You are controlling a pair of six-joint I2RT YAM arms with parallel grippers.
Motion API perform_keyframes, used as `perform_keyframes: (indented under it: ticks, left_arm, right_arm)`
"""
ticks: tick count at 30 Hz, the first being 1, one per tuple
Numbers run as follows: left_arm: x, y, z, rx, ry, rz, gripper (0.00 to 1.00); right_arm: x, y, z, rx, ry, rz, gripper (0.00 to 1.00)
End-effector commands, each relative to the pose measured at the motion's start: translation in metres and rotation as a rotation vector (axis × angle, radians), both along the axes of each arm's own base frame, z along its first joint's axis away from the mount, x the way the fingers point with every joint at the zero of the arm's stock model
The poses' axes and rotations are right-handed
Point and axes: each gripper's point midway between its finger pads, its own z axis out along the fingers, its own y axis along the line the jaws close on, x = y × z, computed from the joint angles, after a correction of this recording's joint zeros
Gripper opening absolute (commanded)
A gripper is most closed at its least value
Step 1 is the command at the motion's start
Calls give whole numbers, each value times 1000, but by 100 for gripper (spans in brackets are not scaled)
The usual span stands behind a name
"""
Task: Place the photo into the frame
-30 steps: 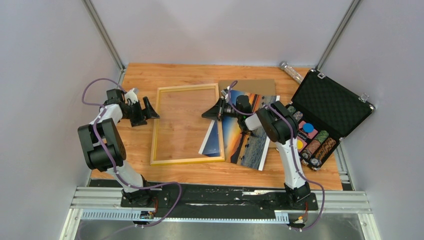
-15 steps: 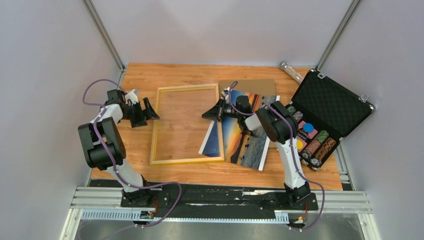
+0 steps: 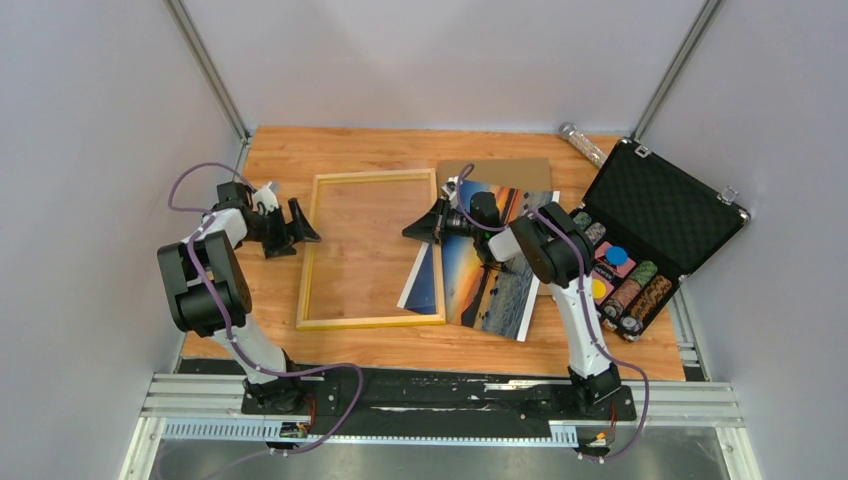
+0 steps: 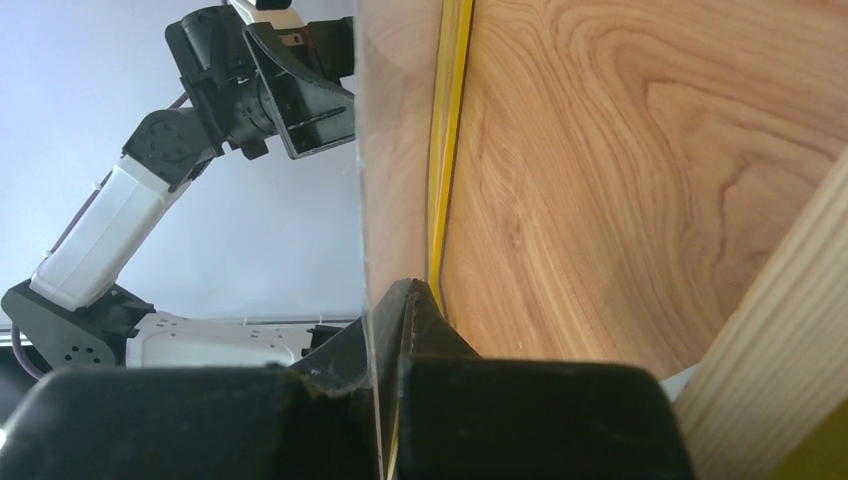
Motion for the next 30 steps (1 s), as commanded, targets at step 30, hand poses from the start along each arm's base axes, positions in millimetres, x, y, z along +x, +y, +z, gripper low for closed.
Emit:
perform_keyframes:
  ticks: [30]
  left_arm:
    - [-13,-31,-11,-168,25,-65,95]
  right_arm:
    - [6,12,-19,-6,42,-14,0]
